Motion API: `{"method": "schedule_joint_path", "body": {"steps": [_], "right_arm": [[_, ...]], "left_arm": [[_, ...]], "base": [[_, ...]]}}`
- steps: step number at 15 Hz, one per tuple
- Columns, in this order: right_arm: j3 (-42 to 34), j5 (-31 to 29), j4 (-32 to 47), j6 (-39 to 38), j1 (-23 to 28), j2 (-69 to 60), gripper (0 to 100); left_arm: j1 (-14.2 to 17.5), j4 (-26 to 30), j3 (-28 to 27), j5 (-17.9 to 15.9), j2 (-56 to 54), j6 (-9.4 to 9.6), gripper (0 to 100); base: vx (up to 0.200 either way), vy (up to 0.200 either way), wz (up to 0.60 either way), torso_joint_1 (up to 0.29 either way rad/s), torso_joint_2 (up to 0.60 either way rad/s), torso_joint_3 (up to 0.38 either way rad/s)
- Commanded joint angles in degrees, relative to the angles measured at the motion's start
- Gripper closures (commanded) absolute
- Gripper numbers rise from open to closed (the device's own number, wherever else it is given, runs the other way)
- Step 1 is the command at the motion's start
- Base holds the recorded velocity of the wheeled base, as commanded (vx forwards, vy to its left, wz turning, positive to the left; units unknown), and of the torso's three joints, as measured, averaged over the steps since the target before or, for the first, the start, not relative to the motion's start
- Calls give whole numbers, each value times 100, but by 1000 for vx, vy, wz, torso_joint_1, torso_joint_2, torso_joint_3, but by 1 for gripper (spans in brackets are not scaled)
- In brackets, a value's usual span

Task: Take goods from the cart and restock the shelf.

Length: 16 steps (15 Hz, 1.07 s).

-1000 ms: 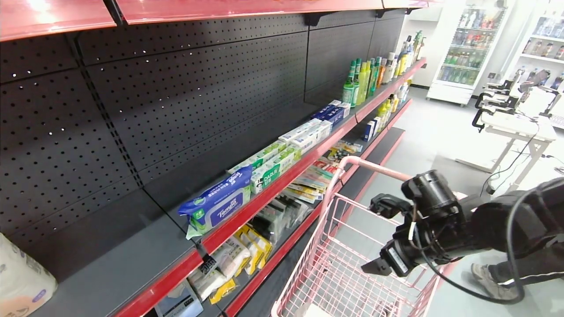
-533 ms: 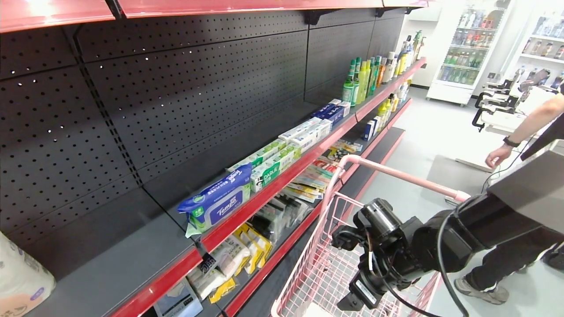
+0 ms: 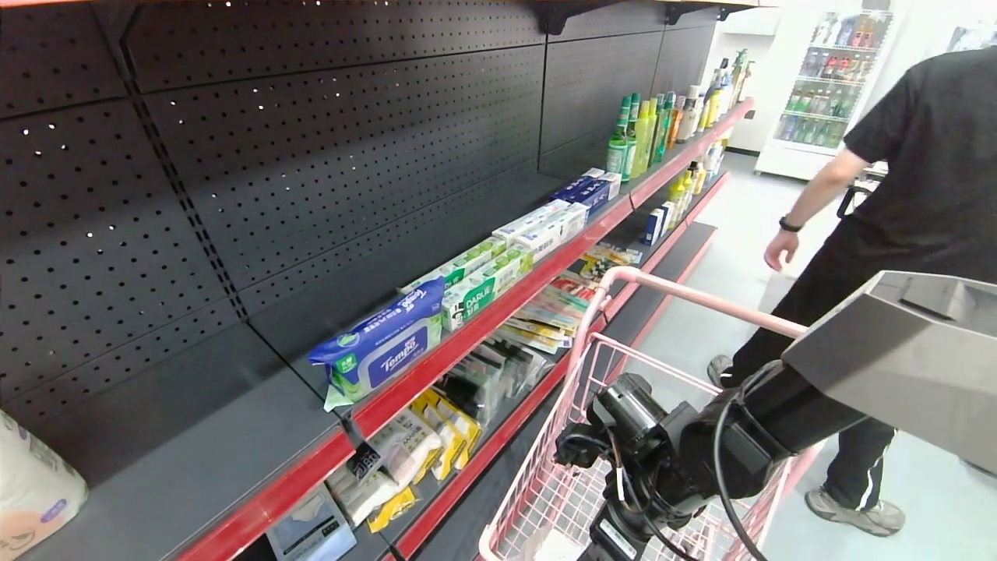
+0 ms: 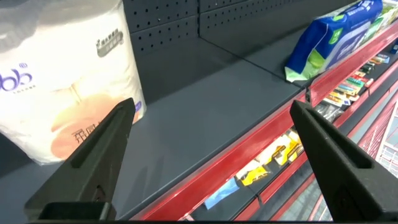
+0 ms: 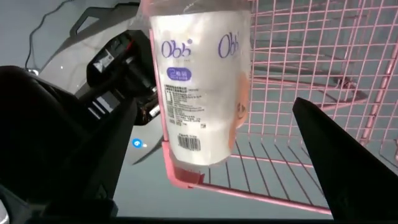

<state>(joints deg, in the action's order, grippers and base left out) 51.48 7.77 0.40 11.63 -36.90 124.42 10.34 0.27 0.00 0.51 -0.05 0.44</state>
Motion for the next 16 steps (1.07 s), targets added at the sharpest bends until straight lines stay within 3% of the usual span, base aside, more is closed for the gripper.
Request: {"method": "schedule_joint_path", "body": {"steps": [1,7,16], "right_arm": [[73,6,4,6,-72,179,0],[301,6,4,24,-221,346,0],[284,-47,4,15,-643,452,0]], "left_arm": [[3,0,0,2,5,0,0],[3,0,0,2,5,0,0],[3,0,0,2,5,9,0]], "base": [[0,0,0,-129,300,173],[0,0,0,-141,319,173],[0,0,0,-49,114,63]]}}
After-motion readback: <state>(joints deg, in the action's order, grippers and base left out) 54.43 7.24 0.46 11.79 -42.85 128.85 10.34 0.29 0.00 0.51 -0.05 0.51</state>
